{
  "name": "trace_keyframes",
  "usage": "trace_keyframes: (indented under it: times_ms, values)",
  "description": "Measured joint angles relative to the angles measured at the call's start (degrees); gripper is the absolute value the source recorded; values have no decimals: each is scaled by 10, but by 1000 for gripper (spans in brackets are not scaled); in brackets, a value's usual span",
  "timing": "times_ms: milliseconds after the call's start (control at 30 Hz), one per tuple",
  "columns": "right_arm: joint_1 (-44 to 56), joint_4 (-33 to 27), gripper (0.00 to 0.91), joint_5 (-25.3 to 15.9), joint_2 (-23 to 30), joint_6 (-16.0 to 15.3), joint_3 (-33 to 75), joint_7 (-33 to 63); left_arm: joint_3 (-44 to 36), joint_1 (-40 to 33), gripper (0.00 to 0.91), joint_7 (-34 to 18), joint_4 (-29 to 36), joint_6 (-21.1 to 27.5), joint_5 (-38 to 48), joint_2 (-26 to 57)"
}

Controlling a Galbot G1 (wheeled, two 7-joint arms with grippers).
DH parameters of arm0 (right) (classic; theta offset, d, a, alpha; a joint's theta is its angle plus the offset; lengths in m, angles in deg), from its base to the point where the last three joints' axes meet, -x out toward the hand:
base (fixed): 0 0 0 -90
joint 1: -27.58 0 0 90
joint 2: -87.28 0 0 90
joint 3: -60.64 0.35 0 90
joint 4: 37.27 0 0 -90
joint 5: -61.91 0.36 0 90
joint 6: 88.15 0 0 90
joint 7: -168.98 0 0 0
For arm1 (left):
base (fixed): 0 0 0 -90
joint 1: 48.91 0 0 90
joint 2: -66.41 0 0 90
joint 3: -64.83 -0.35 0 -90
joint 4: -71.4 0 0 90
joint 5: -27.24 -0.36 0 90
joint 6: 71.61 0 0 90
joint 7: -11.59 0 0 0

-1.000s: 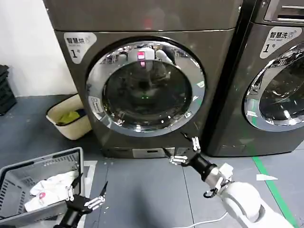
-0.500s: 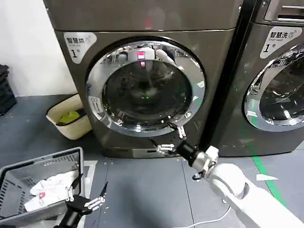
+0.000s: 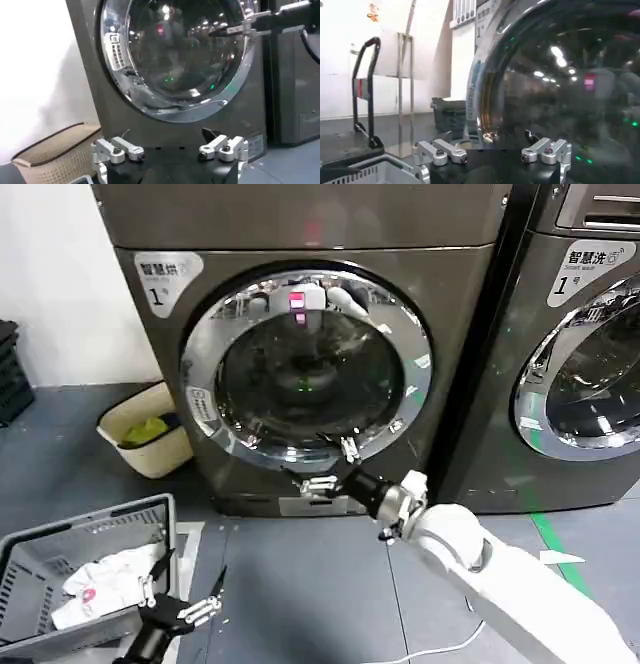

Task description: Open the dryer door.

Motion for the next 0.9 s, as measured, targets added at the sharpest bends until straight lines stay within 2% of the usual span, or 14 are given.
trace_keyframes:
  times_ms: [900]
  values:
    - [-94, -74, 907, 14, 69, -3, -96, 26, 0, -1, 907, 1, 0, 0, 0, -1]
